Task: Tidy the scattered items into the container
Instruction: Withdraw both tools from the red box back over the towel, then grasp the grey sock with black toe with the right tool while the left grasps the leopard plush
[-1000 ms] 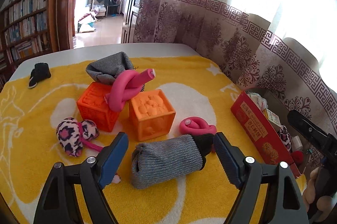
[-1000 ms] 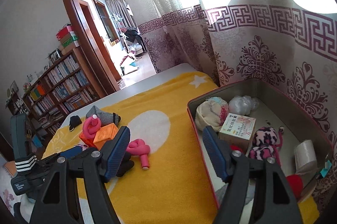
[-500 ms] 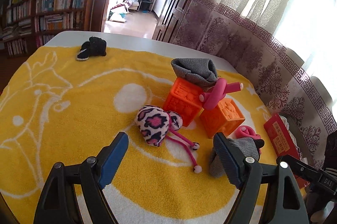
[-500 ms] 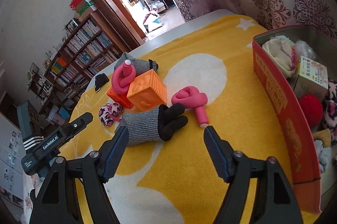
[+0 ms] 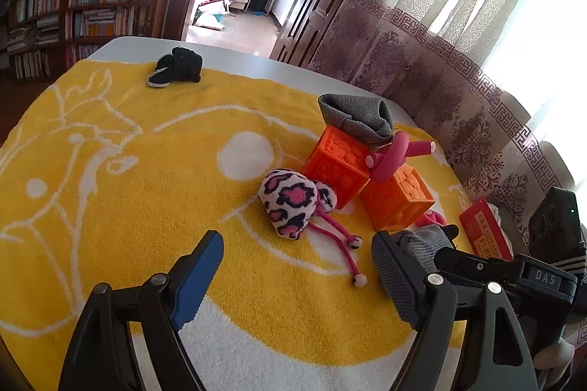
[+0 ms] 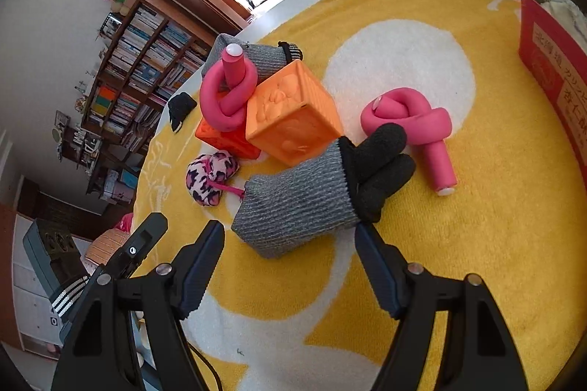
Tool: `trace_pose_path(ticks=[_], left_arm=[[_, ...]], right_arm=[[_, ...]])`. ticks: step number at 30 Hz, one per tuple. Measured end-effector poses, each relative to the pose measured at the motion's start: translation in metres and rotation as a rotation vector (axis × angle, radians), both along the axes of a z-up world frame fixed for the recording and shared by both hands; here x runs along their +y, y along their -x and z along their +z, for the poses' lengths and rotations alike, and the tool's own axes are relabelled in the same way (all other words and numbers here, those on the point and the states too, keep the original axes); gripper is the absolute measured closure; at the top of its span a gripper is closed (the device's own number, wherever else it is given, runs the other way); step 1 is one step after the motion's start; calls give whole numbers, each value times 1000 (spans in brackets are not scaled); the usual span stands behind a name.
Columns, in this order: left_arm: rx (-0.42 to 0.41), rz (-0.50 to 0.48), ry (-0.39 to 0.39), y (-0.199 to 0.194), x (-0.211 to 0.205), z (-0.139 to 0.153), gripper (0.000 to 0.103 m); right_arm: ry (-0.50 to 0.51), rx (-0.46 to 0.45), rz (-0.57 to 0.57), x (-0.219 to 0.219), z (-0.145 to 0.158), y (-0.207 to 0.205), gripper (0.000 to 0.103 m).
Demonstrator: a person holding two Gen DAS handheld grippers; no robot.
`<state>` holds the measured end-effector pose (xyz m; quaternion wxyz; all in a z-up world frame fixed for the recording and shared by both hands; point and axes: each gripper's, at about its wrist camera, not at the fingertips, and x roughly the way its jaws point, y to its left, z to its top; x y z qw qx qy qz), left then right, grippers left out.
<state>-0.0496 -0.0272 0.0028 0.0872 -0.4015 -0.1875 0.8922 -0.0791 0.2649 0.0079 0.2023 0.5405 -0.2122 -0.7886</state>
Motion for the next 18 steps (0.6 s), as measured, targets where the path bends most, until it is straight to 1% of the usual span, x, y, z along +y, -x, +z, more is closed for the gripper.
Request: trace_pose_path(ticks=[4,8,13,15,16,18], left_arm=[[-12,6,-16,1,-4,-2,18],[-24,24,-24,2,-10,-5,18],[-29,37,-18,4,-13,-9,18],[-31,39,-12,5,-14,-11,18],[-32,41,-8,6,-14,-13,18],[-36,44,4,8,-14,-16,18]], right_arm=[[-59,5,-35,-5,-6,12,26],[-86,28,-28,-14,-8,19,26],[-193,154,23,-33,-3,14,26],[-215,203,44,-37,-2,9,32],[-222,217,50,-37,-1,8,34],[-203,230,55,-33,3,4,39]])
